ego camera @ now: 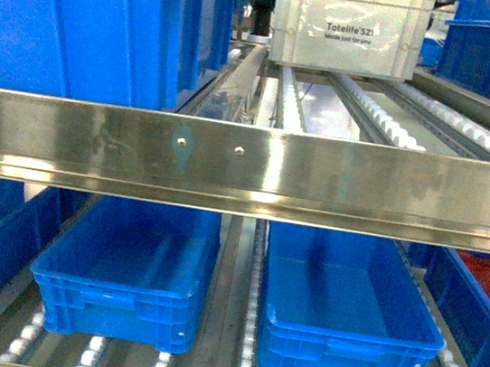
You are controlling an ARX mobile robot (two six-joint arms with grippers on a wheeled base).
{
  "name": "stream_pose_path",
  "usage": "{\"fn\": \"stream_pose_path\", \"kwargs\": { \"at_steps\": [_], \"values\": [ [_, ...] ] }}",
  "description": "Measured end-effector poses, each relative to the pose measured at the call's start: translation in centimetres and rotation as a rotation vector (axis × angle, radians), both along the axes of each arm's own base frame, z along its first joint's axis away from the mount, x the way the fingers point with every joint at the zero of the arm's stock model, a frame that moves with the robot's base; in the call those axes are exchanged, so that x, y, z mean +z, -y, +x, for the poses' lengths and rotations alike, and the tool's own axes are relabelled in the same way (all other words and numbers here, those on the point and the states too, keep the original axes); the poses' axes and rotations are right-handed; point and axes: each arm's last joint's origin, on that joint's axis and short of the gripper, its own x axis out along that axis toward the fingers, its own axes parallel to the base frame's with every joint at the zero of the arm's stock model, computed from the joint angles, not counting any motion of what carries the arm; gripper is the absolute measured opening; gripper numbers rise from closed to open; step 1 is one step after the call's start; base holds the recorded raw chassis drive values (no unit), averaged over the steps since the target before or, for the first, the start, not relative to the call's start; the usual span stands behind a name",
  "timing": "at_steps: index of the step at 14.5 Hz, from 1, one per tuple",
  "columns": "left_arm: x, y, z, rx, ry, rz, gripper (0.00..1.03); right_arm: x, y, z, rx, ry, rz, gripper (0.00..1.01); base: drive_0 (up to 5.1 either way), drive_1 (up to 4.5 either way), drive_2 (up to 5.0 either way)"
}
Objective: Sort blue parts and orange caps into right shelf containers
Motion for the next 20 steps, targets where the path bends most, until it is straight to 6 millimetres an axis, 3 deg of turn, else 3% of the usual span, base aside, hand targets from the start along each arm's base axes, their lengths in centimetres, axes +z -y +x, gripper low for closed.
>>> {"fn": "stream_pose_path", "kwargs": {
  "at_steps": [20],
  "values": [
    [0.0, 0.0, 0.0, 0.001, 0.0, 0.0, 0.43, -0.01, -0.01, 0.0, 0.003, 0.0, 0.0, 0.41, -5.0, 2.49, 2.5]
  ]
}}
